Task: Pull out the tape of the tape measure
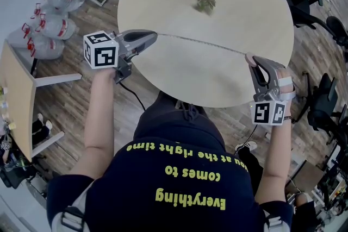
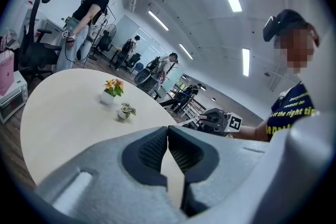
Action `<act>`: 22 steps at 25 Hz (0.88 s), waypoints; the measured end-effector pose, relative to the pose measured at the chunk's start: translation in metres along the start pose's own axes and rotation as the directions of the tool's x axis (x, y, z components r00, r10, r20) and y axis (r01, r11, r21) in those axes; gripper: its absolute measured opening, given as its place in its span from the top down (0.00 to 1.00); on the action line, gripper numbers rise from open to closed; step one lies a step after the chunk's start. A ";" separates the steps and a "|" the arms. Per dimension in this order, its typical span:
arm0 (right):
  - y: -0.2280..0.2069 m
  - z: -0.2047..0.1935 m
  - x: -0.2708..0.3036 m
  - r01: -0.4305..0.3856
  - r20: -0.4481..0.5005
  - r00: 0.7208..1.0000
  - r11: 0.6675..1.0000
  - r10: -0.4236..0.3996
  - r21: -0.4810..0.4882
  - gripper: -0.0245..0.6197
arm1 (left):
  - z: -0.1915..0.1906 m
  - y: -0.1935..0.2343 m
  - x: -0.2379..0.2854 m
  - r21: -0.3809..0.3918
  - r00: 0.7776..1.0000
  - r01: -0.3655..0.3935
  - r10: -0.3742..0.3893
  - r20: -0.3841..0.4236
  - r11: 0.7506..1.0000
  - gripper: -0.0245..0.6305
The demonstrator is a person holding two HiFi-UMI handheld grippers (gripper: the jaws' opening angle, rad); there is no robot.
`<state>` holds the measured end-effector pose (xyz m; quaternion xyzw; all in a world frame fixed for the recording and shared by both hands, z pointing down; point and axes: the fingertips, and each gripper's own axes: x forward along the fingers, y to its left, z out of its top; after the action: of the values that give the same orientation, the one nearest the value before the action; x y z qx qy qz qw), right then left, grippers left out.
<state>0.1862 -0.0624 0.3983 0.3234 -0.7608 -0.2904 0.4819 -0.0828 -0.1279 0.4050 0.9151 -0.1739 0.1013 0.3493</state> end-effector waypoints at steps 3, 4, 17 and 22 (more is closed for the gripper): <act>0.001 0.002 0.001 -0.002 0.004 1.000 1.000 0.002 -0.001 0.83 | 0.001 -0.001 0.002 -0.002 1.000 0.006 -0.006 0.001 1.000 0.95; 0.001 0.002 0.001 -0.003 0.005 1.000 1.000 0.003 -0.001 0.83 | 0.000 -0.001 0.002 -0.002 1.000 0.007 -0.007 0.000 1.000 0.95; 0.015 0.008 0.007 -0.018 0.022 1.000 0.999 0.018 0.034 0.83 | -0.012 -0.008 0.013 -0.018 0.999 0.036 -0.036 -0.024 0.999 0.95; 0.019 0.012 0.009 -0.031 0.030 0.999 0.999 0.030 0.039 0.83 | -0.014 -0.009 0.017 -0.022 0.998 0.048 -0.048 -0.029 0.999 0.95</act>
<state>0.1684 -0.0559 0.4135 0.3171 -0.7781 -0.2727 0.4686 -0.0645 -0.1165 0.4148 0.9137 -0.1477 0.1046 0.3639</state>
